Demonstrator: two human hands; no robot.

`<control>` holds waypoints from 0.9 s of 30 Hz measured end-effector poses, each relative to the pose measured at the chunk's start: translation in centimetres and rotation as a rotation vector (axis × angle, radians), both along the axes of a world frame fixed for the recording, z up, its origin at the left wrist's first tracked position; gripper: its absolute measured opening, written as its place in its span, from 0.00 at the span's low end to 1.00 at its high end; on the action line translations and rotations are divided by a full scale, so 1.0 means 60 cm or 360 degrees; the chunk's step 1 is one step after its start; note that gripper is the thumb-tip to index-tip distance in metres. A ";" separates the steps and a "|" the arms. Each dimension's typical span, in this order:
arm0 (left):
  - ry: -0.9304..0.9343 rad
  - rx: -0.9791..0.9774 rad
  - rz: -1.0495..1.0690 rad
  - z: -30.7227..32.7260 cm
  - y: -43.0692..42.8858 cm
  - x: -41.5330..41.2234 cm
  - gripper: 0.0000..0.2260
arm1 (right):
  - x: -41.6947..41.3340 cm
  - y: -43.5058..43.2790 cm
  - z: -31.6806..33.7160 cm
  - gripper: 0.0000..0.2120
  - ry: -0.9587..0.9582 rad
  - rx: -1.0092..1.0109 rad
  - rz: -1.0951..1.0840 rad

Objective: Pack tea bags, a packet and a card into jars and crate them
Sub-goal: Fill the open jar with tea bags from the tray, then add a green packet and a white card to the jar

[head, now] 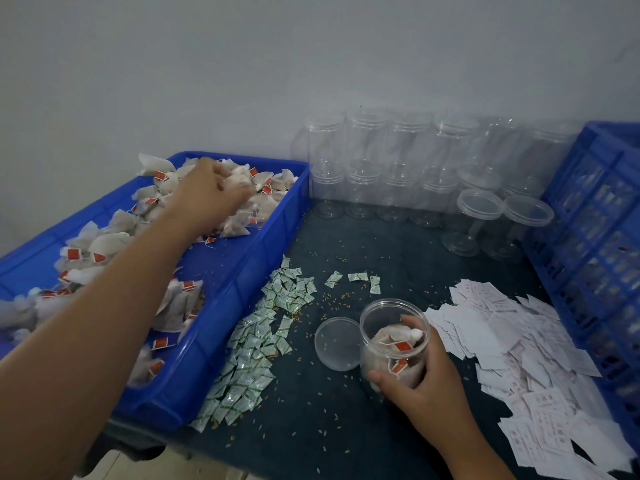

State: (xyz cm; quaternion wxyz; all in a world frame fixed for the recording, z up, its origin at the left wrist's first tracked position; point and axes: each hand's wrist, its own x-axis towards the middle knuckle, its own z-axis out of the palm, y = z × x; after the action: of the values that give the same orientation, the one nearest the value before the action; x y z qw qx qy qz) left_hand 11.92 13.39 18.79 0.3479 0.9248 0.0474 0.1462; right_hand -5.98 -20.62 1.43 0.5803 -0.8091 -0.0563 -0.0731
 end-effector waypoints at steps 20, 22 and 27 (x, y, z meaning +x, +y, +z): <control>0.0328 0.0340 -0.1227 -0.057 -0.269 -0.211 0.10 | 0.003 -0.003 -0.005 0.36 -0.0083 0.0023 -0.0023; 0.0133 0.0185 -0.0813 -0.074 -0.226 -0.177 0.04 | 0.003 -0.003 -0.006 0.37 -0.0086 0.0014 -0.0034; 0.0643 0.1091 -0.0244 -0.170 -0.131 -0.107 0.10 | -0.001 -0.005 -0.009 0.39 -0.0048 0.0017 -0.0016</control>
State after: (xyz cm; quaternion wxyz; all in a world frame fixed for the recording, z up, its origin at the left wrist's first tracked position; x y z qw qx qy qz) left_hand 5.49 5.52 8.58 0.0130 0.9982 -0.0058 -0.0577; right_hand -6.03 -20.92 0.90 0.5834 -0.8051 -0.0606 -0.0883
